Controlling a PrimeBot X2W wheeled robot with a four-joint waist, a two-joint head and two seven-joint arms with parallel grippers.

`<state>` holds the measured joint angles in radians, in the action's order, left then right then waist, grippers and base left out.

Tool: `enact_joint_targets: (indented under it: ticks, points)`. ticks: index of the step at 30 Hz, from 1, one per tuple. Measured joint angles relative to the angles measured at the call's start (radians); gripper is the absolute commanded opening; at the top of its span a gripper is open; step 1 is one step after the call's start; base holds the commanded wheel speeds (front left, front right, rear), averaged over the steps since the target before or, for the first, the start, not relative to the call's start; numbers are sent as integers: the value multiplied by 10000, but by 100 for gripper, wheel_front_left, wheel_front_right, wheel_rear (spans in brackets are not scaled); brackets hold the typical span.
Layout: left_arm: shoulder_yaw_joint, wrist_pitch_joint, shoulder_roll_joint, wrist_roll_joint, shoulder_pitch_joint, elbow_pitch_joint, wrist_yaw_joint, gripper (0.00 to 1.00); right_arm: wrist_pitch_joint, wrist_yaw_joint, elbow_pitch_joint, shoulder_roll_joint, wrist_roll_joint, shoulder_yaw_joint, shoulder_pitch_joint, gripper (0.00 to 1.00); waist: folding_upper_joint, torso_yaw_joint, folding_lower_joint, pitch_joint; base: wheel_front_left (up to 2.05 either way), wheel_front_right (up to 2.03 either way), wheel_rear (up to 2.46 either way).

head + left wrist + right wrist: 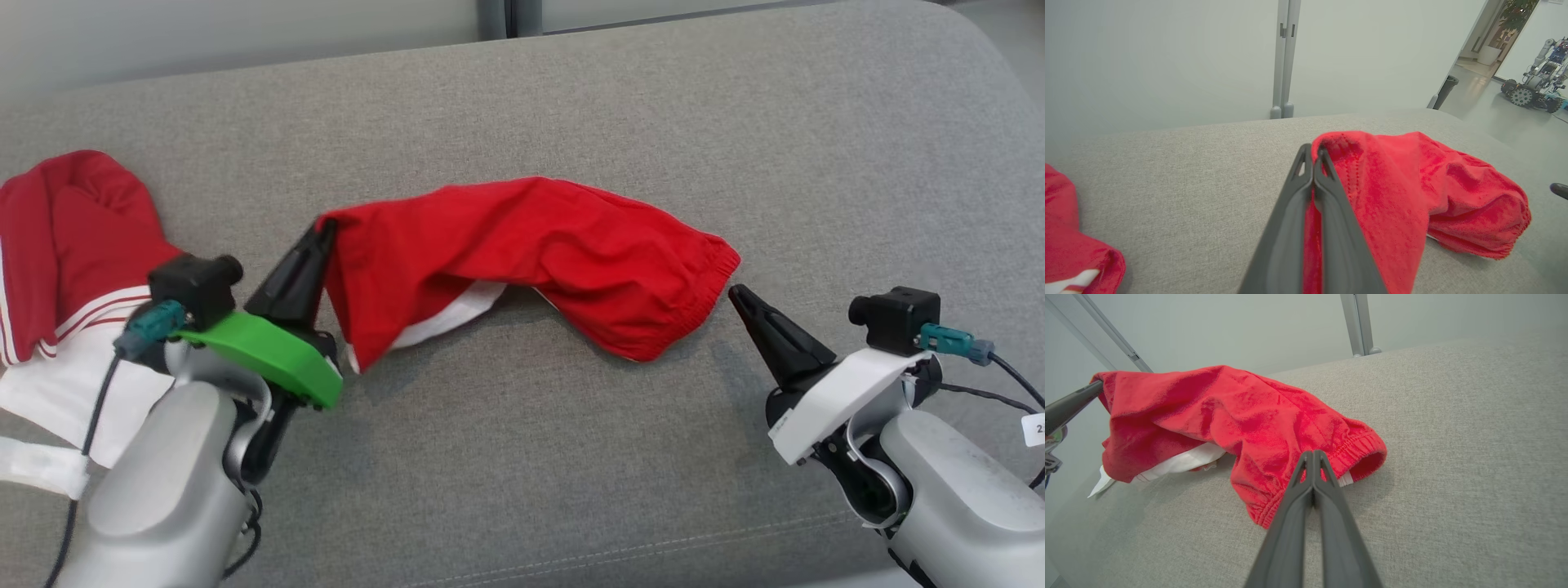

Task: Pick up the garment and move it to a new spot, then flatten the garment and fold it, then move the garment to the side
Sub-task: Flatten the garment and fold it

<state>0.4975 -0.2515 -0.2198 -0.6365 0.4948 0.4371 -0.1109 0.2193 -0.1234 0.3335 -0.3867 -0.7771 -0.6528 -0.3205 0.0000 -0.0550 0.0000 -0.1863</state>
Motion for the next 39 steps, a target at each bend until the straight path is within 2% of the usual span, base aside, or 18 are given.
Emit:
enact_joint_targets:
  ticks: [5,6,7,8,13,16,17,18,19,29,39]
  points:
    - [-332,-2,-165,102,776,514,190,0,0,0,-17,82,88,-119,-107,0,0,-154,0,-233,0,0,0]
    - [-288,17,-161,107,894,759,190,9,0,0,-10,84,115,-121,-170,0,0,-202,0,-295,0,0,0]
    - [-161,180,-157,113,983,1072,188,65,0,2,-8,81,115,-125,-222,0,0,-248,0,-356,0,0,0]
    - [-2,324,-161,199,1011,1356,167,100,0,2,-4,84,115,-150,-257,0,0,-295,0,-417,0,0,0]
    - [155,290,-140,466,1033,2232,226,100,4,0,171,159,123,-303,-307,0,0,-547,0,-635,0,0,0]
    - [130,201,-25,474,1058,2330,221,100,61,2,389,127,127,-213,-303,34,0,-596,0,-641,0,0,0]
    - [132,159,54,474,1058,2322,219,100,65,2,437,130,127,-207,-296,50,0,-589,0,-614,0,0,0]
    - [132,104,130,474,1058,2311,217,100,90,0,476,146,127,-207,-283,78,0,-574,0,-581,0,0,0]
    - [121,84,192,474,1057,2290,190,100,92,0,516,159,125,-203,-253,100,0,-553,0,-542,0,0,0]
    - [-341,0,303,500,302,1599,173,100,178,0,932,249,125,-217,400,100,0,-264,0,-27,0,0,0]
    - [-675,-2,673,543,-664,802,174,100,194,2,832,483,516,-819,565,100,0,-26,0,103,0,0,0]
